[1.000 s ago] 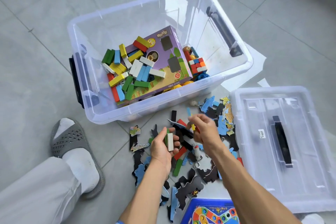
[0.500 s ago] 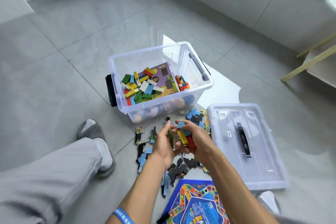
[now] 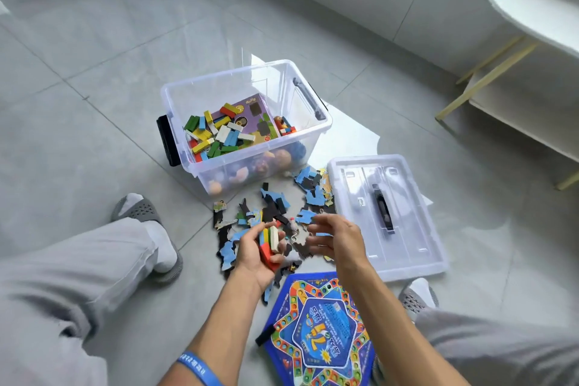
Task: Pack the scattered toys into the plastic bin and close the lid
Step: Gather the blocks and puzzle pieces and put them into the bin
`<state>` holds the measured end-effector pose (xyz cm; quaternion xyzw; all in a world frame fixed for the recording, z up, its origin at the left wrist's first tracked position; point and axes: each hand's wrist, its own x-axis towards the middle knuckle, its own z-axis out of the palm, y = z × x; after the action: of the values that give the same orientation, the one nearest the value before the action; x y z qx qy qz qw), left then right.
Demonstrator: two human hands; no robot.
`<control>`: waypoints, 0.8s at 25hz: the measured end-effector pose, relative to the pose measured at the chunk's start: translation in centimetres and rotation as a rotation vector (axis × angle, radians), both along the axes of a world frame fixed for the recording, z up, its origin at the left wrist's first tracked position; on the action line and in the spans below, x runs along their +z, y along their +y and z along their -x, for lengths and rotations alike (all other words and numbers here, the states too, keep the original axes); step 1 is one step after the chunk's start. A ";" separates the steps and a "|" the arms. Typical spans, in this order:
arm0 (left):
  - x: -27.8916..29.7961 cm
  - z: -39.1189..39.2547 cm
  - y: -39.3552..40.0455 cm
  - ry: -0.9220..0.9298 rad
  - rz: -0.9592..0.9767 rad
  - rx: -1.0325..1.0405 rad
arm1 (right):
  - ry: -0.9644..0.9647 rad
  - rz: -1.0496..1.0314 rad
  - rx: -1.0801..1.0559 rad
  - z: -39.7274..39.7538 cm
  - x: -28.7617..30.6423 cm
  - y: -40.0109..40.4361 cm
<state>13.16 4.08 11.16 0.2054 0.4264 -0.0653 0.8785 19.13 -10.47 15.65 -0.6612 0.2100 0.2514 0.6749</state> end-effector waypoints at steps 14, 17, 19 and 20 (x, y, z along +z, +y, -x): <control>-9.4 -2.6 1.6 0.322 -0.033 -0.038 | -0.296 1.131 1.129 -9.7 -18.9 -7.3; -11.0 -2.4 2.8 0.391 -0.083 0.004 | -0.382 1.171 1.085 -9.4 -20.7 -7.6; -11.5 -2.2 2.6 0.420 -0.086 0.009 | -0.417 1.209 1.071 -9.4 -20.7 -7.6; -11.7 -2.2 2.4 0.429 -0.085 0.006 | -0.434 1.225 1.068 -9.5 -20.7 -7.5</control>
<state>15.31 6.43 -0.49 0.2225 0.6066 -0.0868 0.7583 28.64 -17.94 -5.05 -0.9549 -0.1662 0.2458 0.0125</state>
